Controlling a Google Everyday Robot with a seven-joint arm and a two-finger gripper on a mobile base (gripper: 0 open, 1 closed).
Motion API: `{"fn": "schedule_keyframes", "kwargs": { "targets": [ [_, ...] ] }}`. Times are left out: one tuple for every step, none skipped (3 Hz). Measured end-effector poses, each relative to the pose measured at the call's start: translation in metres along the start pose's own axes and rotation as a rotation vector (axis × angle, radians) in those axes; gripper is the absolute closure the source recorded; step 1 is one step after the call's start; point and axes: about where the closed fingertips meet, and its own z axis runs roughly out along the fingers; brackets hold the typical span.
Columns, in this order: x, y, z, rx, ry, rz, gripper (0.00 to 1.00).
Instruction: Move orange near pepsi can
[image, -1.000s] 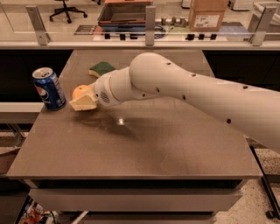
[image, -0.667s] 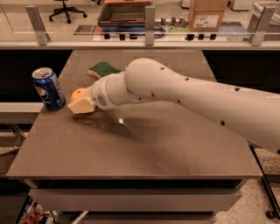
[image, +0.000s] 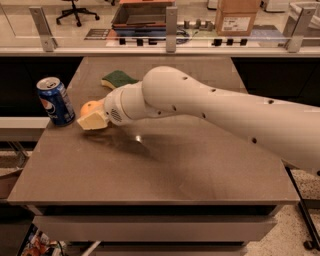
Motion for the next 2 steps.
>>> {"fn": "schedule_keyframes", "kwargs": {
  "targets": [
    [-0.0007, 0.0016, 0.0008, -0.002, 0.000, -0.002, 0.35],
    [-0.0014, 0.0032, 0.0015, -0.005, 0.000, -0.004, 0.12]
  ]
}}
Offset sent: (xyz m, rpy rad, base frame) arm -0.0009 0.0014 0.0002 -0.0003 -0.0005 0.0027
